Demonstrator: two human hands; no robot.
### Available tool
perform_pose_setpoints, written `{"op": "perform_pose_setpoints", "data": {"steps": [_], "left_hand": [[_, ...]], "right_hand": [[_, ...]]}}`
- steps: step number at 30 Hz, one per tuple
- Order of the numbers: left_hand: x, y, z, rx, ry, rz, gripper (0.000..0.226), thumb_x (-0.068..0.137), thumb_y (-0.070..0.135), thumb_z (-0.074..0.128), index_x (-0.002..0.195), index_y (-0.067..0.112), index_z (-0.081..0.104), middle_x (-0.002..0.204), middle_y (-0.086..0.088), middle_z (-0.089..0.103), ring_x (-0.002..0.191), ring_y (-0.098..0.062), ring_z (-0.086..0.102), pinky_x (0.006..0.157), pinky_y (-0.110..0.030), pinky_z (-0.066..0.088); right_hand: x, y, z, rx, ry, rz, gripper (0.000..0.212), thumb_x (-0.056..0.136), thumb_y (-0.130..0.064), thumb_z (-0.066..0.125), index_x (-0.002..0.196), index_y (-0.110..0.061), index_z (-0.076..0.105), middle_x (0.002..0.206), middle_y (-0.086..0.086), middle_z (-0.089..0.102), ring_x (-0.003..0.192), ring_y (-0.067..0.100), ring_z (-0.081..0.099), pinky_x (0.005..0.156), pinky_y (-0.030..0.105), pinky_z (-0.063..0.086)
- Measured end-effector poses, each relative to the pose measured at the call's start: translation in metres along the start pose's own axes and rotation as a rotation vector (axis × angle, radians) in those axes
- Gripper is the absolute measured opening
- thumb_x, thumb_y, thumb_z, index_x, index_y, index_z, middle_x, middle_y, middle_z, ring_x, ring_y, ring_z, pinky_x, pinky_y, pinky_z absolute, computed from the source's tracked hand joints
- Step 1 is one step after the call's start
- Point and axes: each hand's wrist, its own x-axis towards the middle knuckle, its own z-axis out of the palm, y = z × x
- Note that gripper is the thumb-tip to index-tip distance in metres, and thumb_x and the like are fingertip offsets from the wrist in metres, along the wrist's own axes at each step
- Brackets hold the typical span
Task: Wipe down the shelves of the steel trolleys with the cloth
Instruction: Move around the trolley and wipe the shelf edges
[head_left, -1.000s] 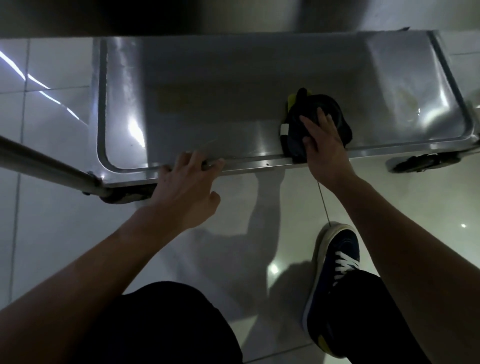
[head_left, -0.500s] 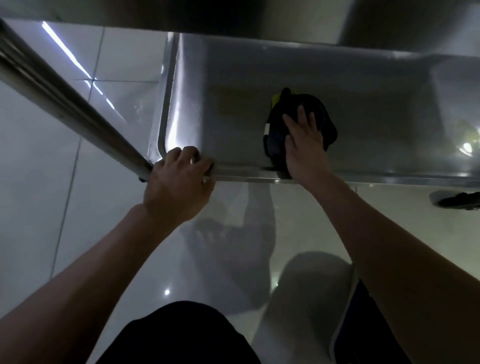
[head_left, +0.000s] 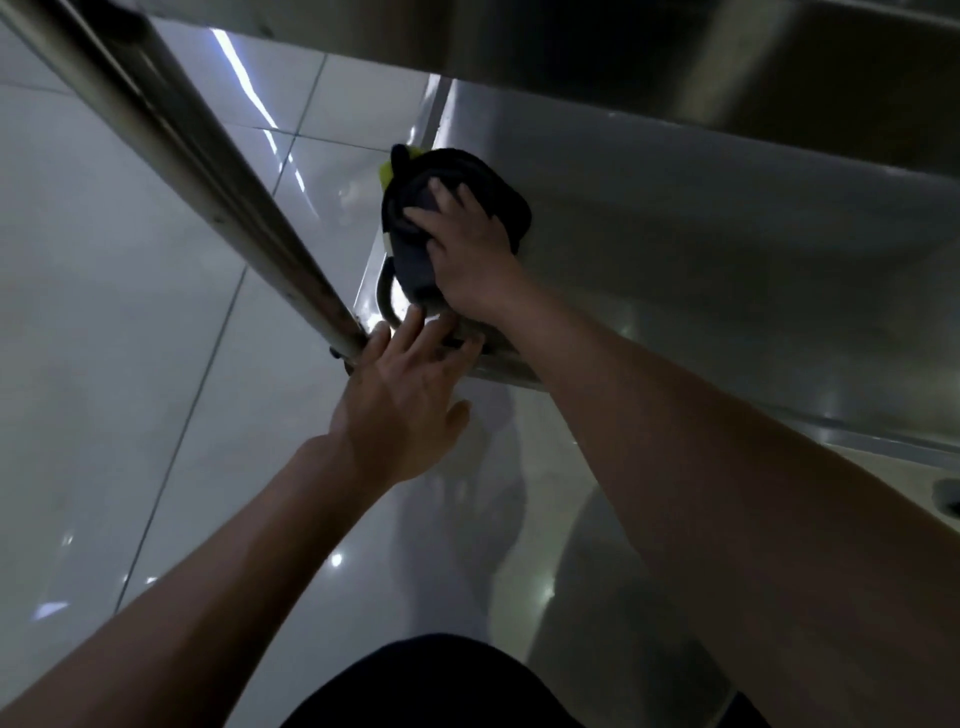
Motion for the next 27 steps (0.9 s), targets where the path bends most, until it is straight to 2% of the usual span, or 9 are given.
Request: {"op": "perform_pose_setpoints", "data": {"steps": [3, 6, 11, 13, 15, 17, 19, 22, 27], "left_hand": [[-0.004, -0.007, 0.001, 0.000, -0.004, -0.019, 0.071, 0.091, 0.046, 0.056, 0.154, 0.024, 0.033, 0.157, -0.009, 0.031, 0.144, -0.032, 0.028, 0.111, -0.050, 0.033], [-0.007, -0.009, 0.001, -0.015, -0.011, -0.042, 0.070, 0.089, 0.045, 0.059, 0.153, 0.024, 0.035, 0.155, -0.010, 0.035, 0.143, -0.032, 0.029, 0.112, -0.050, 0.033], [-0.002, -0.002, -0.005, -0.054, -0.021, -0.077, 0.066, 0.090, 0.048, 0.056, 0.149, 0.025, 0.041, 0.150, -0.008, 0.039, 0.139, -0.031, 0.033, 0.110, -0.049, 0.036], [0.004, 0.003, -0.011, -0.075, -0.031, -0.104, 0.058, 0.090, 0.051, 0.052, 0.142, 0.027, 0.049, 0.142, -0.006, 0.044, 0.132, -0.027, 0.040, 0.103, -0.049, 0.042], [0.013, 0.012, -0.018, -0.117, -0.008, -0.168, 0.043, 0.091, 0.051, 0.049, 0.125, 0.027, 0.061, 0.131, -0.004, 0.051, 0.124, -0.027, 0.047, 0.095, -0.048, 0.047], [0.027, 0.020, -0.023, -0.127, 0.017, -0.185, 0.036, 0.094, 0.049, 0.047, 0.111, 0.023, 0.064, 0.124, -0.003, 0.053, 0.121, -0.027, 0.049, 0.092, -0.049, 0.048], [0.043, 0.030, -0.026, -0.149, 0.011, -0.135, 0.034, 0.096, 0.049, 0.046, 0.113, 0.023, 0.061, 0.129, -0.003, 0.050, 0.127, -0.027, 0.044, 0.096, -0.052, 0.045], [0.070, 0.042, -0.029, -0.181, 0.005, -0.060, 0.039, 0.099, 0.048, 0.046, 0.130, 0.027, 0.053, 0.145, -0.006, 0.043, 0.137, -0.031, 0.037, 0.098, -0.058, 0.043], [0.091, 0.053, -0.018, -0.111, -0.046, -0.047, 0.038, 0.096, 0.050, 0.049, 0.131, 0.035, 0.051, 0.138, -0.002, 0.044, 0.133, -0.032, 0.038, 0.091, -0.057, 0.045]], "right_hand": [[0.012, -0.008, 0.004, 0.012, -0.027, -0.045, 0.049, 0.102, -0.019, 0.035, 0.150, -0.032, 0.037, 0.165, 0.001, 0.012, 0.152, 0.028, 0.006, 0.119, 0.047, 0.020], [0.010, 0.002, 0.001, 0.028, -0.037, -0.062, 0.049, 0.102, -0.018, 0.035, 0.150, -0.030, 0.038, 0.165, 0.003, 0.014, 0.151, 0.029, 0.009, 0.120, 0.044, 0.018], [-0.016, 0.048, -0.014, 0.097, 0.079, 0.042, 0.047, 0.103, -0.018, 0.036, 0.148, -0.028, 0.042, 0.164, 0.007, 0.018, 0.151, 0.032, 0.013, 0.121, 0.047, 0.018], [-0.032, 0.075, -0.022, 0.134, 0.125, 0.108, 0.045, 0.104, -0.019, 0.036, 0.147, -0.029, 0.043, 0.164, 0.005, 0.018, 0.151, 0.030, 0.011, 0.122, 0.048, 0.015], [-0.049, 0.098, -0.028, 0.142, 0.158, 0.173, 0.044, 0.104, -0.021, 0.036, 0.147, -0.032, 0.043, 0.164, 0.002, 0.017, 0.152, 0.028, 0.010, 0.122, 0.048, 0.012], [-0.065, 0.117, -0.032, 0.137, 0.183, 0.213, 0.045, 0.104, -0.024, 0.036, 0.147, -0.035, 0.042, 0.165, -0.001, 0.017, 0.152, 0.027, 0.010, 0.123, 0.048, 0.010], [-0.082, 0.135, -0.038, 0.126, 0.204, 0.252, 0.045, 0.103, -0.027, 0.035, 0.147, -0.038, 0.040, 0.165, -0.003, 0.016, 0.152, 0.027, 0.010, 0.123, 0.049, 0.008], [-0.109, 0.162, -0.047, 0.107, 0.251, 0.320, 0.045, 0.103, -0.027, 0.037, 0.146, -0.040, 0.040, 0.164, -0.003, 0.018, 0.151, 0.027, 0.013, 0.122, 0.051, 0.009], [-0.169, 0.224, -0.067, 0.049, 0.378, 0.498, 0.045, 0.103, -0.026, 0.040, 0.147, -0.035, 0.042, 0.163, 0.002, 0.021, 0.149, 0.030, 0.021, 0.119, 0.054, 0.014]]}}
